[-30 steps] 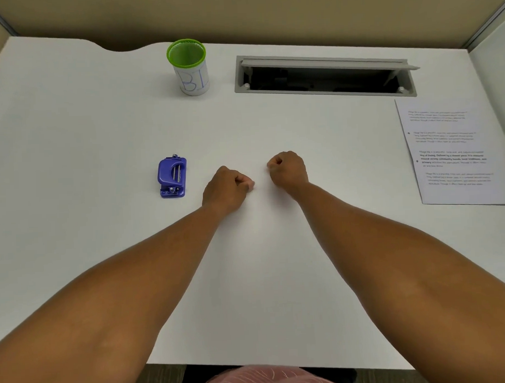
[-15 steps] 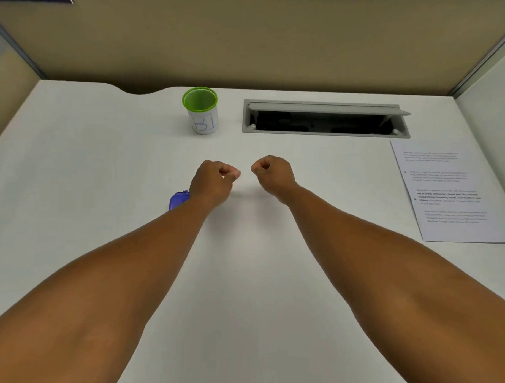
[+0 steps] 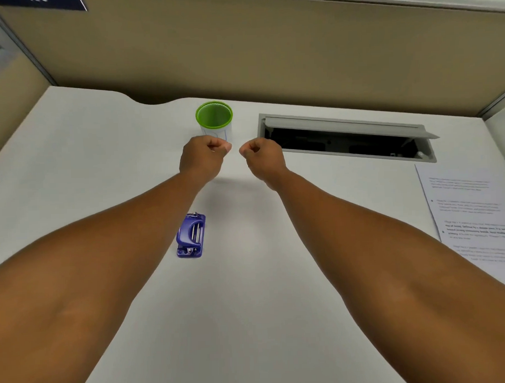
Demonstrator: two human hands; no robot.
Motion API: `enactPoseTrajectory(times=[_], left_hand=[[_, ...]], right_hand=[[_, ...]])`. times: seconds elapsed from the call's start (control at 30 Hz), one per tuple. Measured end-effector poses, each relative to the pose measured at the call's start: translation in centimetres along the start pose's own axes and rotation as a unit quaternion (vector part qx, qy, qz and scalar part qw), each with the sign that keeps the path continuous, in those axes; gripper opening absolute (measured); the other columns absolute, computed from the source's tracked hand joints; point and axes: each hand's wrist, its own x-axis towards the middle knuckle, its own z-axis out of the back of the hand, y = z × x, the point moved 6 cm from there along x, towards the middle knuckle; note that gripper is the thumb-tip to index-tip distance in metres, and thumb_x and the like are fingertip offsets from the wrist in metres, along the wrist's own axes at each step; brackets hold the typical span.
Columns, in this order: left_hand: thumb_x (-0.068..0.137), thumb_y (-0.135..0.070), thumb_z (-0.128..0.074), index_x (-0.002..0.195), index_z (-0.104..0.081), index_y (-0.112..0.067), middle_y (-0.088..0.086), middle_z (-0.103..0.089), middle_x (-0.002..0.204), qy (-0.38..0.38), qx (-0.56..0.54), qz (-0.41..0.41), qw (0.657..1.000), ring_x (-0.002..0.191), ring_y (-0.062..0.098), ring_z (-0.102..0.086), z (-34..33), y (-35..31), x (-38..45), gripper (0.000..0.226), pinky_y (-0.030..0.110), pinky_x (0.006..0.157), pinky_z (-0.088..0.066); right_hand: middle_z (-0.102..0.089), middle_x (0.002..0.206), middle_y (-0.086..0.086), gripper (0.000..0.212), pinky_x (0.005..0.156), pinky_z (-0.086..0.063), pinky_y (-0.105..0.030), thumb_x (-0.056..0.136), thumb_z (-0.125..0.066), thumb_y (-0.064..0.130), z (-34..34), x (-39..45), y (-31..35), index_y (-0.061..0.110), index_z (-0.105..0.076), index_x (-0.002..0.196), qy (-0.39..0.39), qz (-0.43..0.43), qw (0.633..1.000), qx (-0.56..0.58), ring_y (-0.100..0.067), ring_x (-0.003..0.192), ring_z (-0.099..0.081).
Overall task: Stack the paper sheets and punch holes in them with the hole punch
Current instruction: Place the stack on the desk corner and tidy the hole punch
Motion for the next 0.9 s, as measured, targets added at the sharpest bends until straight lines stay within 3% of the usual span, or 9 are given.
enactPoseTrajectory(times=[0.13,0.3,0.47,0.63,0.77,0.9], left_hand=[[0.087,-0.033,-0.071,0.096,-0.075,-0.020,-0.001,-0.072,0.097,-0.024,-0.005,0.002,1.000,0.094,0.019,-0.066,0.9,-0.3,2.7,0.016,0.033,0.091,-0.054],[0.086,-0.033,-0.073,0.091,-0.074,-0.024,-0.002,-0.073,0.099,-0.040,-0.006,0.004,0.999,0.096,0.017,-0.067,2.0,-0.7,5.9,0.010,0.034,0.092,-0.054],[0.085,-0.036,-0.074,0.096,-0.077,-0.022,-0.003,-0.074,0.102,-0.055,0.005,0.014,0.998,0.097,0.016,-0.066,2.7,-0.6,8.5,0.018,0.033,0.090,-0.055],[0.086,-0.036,-0.073,0.100,-0.078,-0.021,-0.002,-0.075,0.104,-0.052,0.023,0.023,0.998,0.097,0.017,-0.067,2.9,-0.3,10.4,0.021,0.033,0.091,-0.054],[0.090,-0.034,-0.068,0.101,-0.078,-0.019,-0.001,-0.074,0.106,-0.051,0.054,0.021,0.997,0.098,0.020,-0.067,2.9,-0.1,11.2,0.021,0.033,0.089,-0.053],[0.087,-0.033,-0.071,0.101,-0.078,-0.020,-0.001,-0.074,0.105,-0.045,0.060,0.020,0.997,0.098,0.019,-0.067,2.6,-0.1,11.4,0.020,0.033,0.089,-0.054]], right_hand=[[-0.068,0.083,0.000,0.010,0.077,-0.054,-0.036,0.090,-0.062,0.017,-0.5,2.6,1.4,0.012,-0.070,0.084,-0.023,0.012,1.000,0.016,-0.017,0.080,-0.062],[-0.063,0.075,0.006,0.008,0.068,-0.044,-0.025,0.088,-0.066,0.018,-1.0,5.8,3.8,0.017,-0.068,0.081,-0.041,0.051,0.998,0.011,-0.013,0.076,-0.059],[-0.069,0.082,0.003,0.013,0.073,-0.052,-0.029,0.086,-0.067,0.023,-2.0,9.0,5.1,0.025,-0.067,0.074,-0.031,0.035,0.999,-0.017,-0.017,0.083,-0.065],[-0.068,0.082,0.001,0.011,0.068,-0.049,-0.026,0.088,-0.064,0.022,-3.2,11.0,5.9,0.019,-0.072,0.083,-0.006,0.043,0.997,-0.061,-0.017,0.080,-0.062],[-0.072,0.094,-0.003,0.020,0.069,-0.047,-0.025,0.093,-0.057,0.021,-3.9,11.7,6.3,0.017,-0.076,0.096,0.014,0.051,0.991,-0.121,-0.019,0.086,-0.063],[-0.073,0.089,-0.001,0.013,0.069,-0.054,-0.029,0.088,-0.064,0.024,-3.7,11.9,6.3,0.019,-0.076,0.090,-0.012,0.055,0.986,-0.157,-0.020,0.083,-0.066]])
